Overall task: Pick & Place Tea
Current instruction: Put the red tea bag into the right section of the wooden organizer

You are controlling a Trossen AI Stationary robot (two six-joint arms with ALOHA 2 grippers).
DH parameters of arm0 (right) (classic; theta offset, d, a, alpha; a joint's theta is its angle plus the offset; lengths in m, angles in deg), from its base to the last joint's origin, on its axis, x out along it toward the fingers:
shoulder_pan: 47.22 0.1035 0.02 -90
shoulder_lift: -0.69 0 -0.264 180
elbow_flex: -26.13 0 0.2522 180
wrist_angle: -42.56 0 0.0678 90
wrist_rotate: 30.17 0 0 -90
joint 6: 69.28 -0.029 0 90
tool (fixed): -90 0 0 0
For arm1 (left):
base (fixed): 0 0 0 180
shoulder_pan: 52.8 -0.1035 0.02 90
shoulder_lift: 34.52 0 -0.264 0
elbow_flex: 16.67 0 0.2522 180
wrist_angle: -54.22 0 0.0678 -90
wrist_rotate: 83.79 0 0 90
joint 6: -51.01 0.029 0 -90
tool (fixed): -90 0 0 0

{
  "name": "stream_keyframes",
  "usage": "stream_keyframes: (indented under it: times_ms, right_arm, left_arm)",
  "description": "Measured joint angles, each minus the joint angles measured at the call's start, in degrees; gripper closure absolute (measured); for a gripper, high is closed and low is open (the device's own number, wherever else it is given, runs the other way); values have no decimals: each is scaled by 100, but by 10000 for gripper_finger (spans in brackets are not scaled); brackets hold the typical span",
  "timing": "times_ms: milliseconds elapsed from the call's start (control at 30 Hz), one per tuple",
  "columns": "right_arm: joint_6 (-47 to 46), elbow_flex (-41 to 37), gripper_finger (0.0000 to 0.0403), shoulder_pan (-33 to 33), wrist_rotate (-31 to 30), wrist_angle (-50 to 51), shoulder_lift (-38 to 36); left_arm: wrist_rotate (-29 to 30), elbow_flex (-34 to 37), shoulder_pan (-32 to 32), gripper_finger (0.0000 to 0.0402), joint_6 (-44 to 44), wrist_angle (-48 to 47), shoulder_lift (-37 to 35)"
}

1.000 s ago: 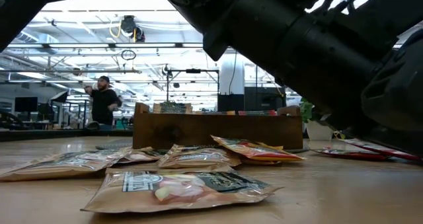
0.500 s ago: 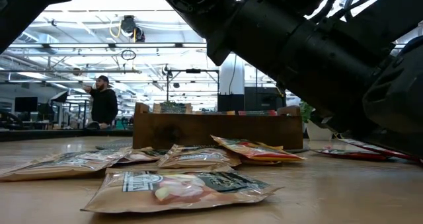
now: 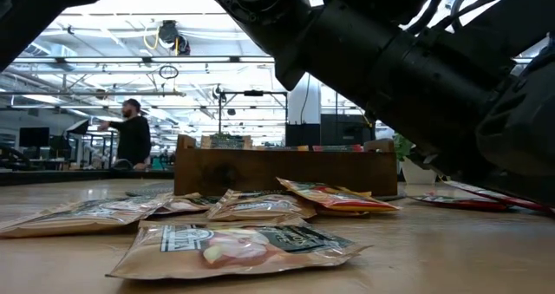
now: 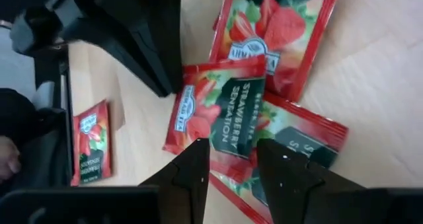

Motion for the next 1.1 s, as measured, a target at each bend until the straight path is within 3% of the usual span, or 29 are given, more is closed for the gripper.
stream_keyframes:
  times_ms: [300,667,1100]
  right_arm:
    - [229,9,323,-109,321,-894,757]
    - [871,4,396,-149,322,-1246,841]
    - [1553,4,402,-97,330,-1652,610]
  left_arm:
    - [2,2,-10,364,-2,50,7]
    - [6,2,-8,364,87,52,7]
    - [143,11,503,364,295,-906,-467]
